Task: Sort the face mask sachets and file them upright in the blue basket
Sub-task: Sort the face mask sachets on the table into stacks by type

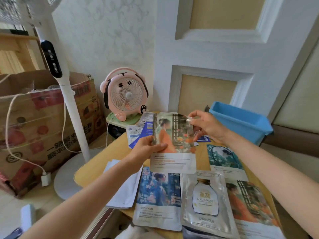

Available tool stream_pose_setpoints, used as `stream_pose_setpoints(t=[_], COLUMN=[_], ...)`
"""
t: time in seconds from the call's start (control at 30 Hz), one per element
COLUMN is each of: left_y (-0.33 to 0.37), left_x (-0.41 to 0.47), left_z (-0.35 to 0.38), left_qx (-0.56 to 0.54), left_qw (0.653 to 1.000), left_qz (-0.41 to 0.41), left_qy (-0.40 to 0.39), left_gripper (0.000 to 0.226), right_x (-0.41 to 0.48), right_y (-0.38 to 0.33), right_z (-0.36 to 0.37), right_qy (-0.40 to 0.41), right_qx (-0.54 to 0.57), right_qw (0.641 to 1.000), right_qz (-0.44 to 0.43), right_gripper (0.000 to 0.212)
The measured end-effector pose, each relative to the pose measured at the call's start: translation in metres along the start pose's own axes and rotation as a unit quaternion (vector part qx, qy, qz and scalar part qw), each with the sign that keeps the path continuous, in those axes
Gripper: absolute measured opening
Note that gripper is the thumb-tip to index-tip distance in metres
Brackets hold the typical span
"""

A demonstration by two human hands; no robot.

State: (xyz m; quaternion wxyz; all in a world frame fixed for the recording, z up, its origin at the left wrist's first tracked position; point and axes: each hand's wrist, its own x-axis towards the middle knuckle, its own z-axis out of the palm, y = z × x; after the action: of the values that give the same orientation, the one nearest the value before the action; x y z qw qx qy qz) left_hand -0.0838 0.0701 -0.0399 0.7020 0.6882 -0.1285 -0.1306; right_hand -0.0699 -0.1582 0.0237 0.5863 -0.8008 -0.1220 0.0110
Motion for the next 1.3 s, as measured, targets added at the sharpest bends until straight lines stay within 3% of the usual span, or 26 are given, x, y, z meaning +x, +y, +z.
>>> stream_pose_setpoints(t=[0.1, 0.2, 0.27, 0.37, 0.4, 0.47, 0.57, 0.67, 0.77, 0.87, 0.9, 0.93, 1.03, 1.1, 1.17, 1.3], left_y=[0.002, 0.005, 0.006, 0.004, 0.001, -0.003, -0.013, -0.035, -0.057, -0.062, -0.064, -0.065, -0.071, -0.072, -0.069, -0.058], left_x=[-0.004, -0.011, -0.017, -0.025, -0.023, -0.009, 0.035, 0.097, 0.134, 0.137, 0.137, 0.137, 0.142, 0.148, 0.153, 0.151], left_z=[-0.003, 0.001, 0.009, 0.023, 0.022, 0.012, -0.021, -0.075, -0.105, -0.105, -0.104, -0.103, -0.103, -0.109, -0.115, -0.112], left_qx=[0.052, 0.068, 0.084, 0.16, 0.176, 0.181, 0.174, 0.273, 0.309, 0.272, 0.266, 0.265, 0.266, 0.254, 0.216, 0.086], left_qw=[0.998, 0.997, 0.996, 0.965, 0.96, 0.972, 0.981, 0.925, 0.882, 0.883, 0.882, 0.882, 0.891, 0.899, 0.908, 0.933], left_qz=[0.006, 0.011, -0.006, -0.057, -0.063, -0.051, -0.042, -0.084, -0.191, -0.191, -0.189, -0.191, -0.173, -0.162, -0.16, -0.177], left_qy=[0.028, 0.02, -0.039, -0.199, -0.208, -0.144, 0.078, 0.251, 0.301, 0.332, 0.339, 0.34, 0.325, 0.319, 0.32, 0.302], left_gripper=[0.009, 0.008, 0.005, 0.01, 0.011, 0.011, 0.013, 0.016, 0.074, 0.079, 0.074, 0.069, 0.057, 0.053, 0.054, 0.019], right_x=[-0.001, -0.001, -0.005, -0.025, -0.037, -0.066, -0.111, -0.137, -0.138, -0.114, -0.104, -0.094, -0.062, -0.043, -0.022, 0.015], right_y=[0.005, 0.011, 0.014, 0.021, 0.027, 0.043, 0.072, 0.095, 0.1, 0.091, 0.086, 0.082, 0.074, 0.071, 0.075, 0.099], right_z=[0.007, 0.013, 0.006, -0.034, -0.053, -0.091, -0.126, -0.129, -0.114, -0.1, -0.095, -0.09, -0.059, -0.028, 0.001, 0.045], right_qy=[-0.02, -0.013, -0.005, 0.001, 0.005, 0.009, 0.011, -0.01, -0.035, 0.0, 0.029, 0.06, 0.084, 0.049, 0.026, 0.008], right_qx=[-0.027, -0.021, -0.035, -0.059, -0.06, -0.085, -0.138, -0.169, -0.22, -0.429, -0.501, -0.536, -0.463, -0.437, -0.436, -0.468], right_qw=[0.999, 0.998, 0.994, 0.979, 0.973, 0.953, 0.909, 0.882, 0.86, 0.798, 0.776, 0.776, 0.862, 0.889, 0.897, 0.884], right_qz=[0.029, 0.057, 0.106, 0.194, 0.223, 0.292, 0.394, 0.44, 0.46, 0.424, 0.382, 0.328, 0.19, 0.126, 0.072, 0.018], right_gripper=[0.038, 0.032, 0.02, 0.014, 0.014, 0.014, 0.016, 0.01, 0.012, 0.025, 0.024, 0.021, 0.01, 0.008, 0.006, 0.018])
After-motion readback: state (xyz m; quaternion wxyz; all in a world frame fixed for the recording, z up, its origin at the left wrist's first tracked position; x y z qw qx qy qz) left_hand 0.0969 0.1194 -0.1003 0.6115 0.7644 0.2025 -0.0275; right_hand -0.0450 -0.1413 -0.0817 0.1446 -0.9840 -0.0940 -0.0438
